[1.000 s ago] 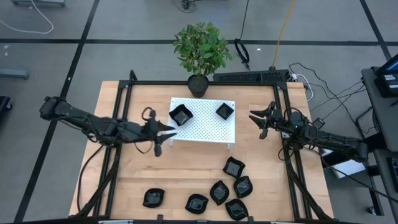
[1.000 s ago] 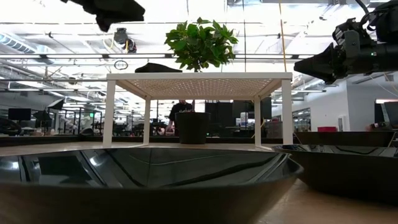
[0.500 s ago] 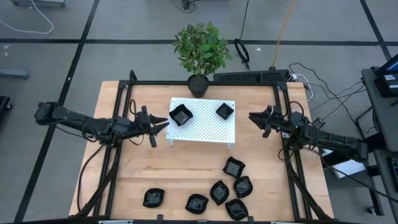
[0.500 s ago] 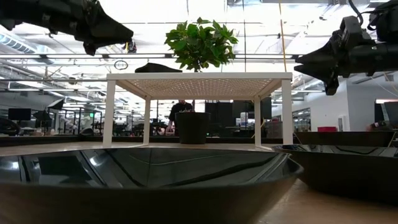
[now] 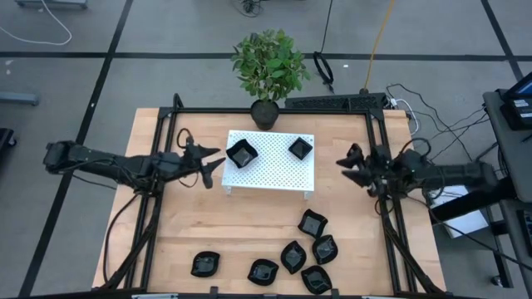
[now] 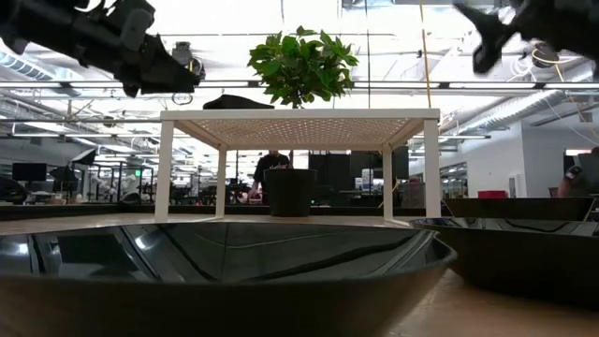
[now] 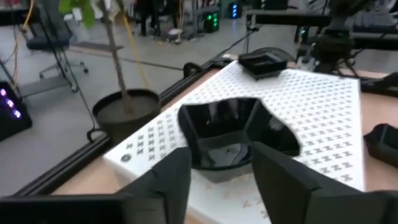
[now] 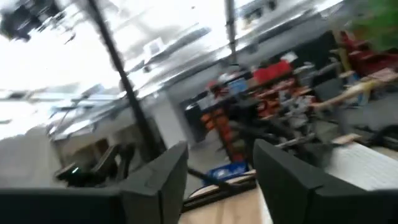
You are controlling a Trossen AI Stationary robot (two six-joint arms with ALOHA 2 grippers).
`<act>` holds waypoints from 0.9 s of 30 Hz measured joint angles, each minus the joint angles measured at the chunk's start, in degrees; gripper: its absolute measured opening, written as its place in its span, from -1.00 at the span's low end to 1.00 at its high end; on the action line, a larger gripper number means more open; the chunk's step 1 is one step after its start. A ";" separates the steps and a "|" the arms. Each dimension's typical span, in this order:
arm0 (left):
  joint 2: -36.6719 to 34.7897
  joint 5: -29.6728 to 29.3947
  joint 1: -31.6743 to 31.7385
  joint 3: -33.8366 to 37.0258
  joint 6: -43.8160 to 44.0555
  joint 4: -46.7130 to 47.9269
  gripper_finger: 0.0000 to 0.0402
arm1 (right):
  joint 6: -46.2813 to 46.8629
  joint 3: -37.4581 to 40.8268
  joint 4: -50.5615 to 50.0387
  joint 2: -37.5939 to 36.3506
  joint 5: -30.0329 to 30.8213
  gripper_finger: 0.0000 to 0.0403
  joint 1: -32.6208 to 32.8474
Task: Pick & Place Mini shaped plates
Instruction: Stack the black distorted square plate on top of the black distorted square plate on the shelf
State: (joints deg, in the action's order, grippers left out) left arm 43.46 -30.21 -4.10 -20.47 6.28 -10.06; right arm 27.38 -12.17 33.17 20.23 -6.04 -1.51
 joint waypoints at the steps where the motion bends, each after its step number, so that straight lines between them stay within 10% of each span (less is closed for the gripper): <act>1: 0.02 -0.02 0.27 0.00 0.31 0.56 -0.08 | -1.63 -1.86 -0.05 2.54 0.06 -0.08 2.32; 5: 0.02 0.12 0.77 0.00 0.03 1.05 0.08 | -4.62 -11.30 -10.12 14.07 3.21 0.07 11.06; 12: 0.02 0.19 1.18 0.00 0.10 0.88 0.19 | 7.45 -30.02 -61.65 34.83 14.39 0.25 19.49; 19: 0.02 0.22 1.14 0.00 0.50 1.41 0.19 | 11.68 -33.92 -63.15 49.75 -2.87 0.31 19.64; 27: 0.02 0.24 1.14 0.00 0.26 1.36 0.19 | 10.95 -33.95 -61.64 60.89 -2.81 0.23 17.34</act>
State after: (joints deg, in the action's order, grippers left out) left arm 43.48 -29.98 -2.96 -20.47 6.55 -8.70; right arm 38.33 -46.13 -28.46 81.12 -8.85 15.82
